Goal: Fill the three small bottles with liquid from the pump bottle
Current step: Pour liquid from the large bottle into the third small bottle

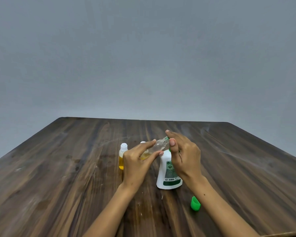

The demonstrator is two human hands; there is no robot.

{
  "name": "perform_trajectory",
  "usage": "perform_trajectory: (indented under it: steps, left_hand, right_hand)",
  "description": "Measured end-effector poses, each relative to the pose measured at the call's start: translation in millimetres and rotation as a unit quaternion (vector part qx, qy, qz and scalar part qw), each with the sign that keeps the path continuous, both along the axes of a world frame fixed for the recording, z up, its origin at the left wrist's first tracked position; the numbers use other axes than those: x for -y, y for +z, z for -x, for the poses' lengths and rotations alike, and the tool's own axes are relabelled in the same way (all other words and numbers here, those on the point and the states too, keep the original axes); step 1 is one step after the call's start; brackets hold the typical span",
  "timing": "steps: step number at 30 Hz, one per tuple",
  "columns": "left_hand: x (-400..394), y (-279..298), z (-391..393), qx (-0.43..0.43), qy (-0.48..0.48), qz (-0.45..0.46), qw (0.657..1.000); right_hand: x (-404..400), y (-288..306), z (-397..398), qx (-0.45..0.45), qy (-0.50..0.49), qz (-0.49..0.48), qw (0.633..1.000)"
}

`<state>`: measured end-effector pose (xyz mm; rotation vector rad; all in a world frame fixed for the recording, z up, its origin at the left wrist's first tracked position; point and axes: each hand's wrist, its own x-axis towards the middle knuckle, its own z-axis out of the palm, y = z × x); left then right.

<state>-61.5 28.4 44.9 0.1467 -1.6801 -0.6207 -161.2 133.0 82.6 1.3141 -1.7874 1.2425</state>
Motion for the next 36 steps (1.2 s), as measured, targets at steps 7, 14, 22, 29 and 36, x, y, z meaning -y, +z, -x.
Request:
perform_trajectory:
  steps: [7,14,22,29,36]
  left_hand:
    - [-2,0,-1,0.001,-0.002,-0.006,1.000]
    - [-2,0,-1,-0.003,-0.003,0.003,1.000]
    - [-1,1,-2,-0.008,-0.010,0.002,1.000]
    - [1,-2,0,-0.009,-0.006,-0.004,1.000]
    - [-2,-1,-2,-0.008,-0.014,-0.003,1.000]
  right_hand:
    - [-5,5,1,-0.025,-0.003,-0.032,0.999]
    - [-3,-1,0,-0.025,-0.019,-0.025,0.999]
    - [0,-1,-2,-0.040,-0.034,-0.032,0.998]
    - [-3,10,-1,-0.054,-0.037,-0.044,0.997]
    - [-5,7,-1,-0.034,-0.020,-0.045,0.998]
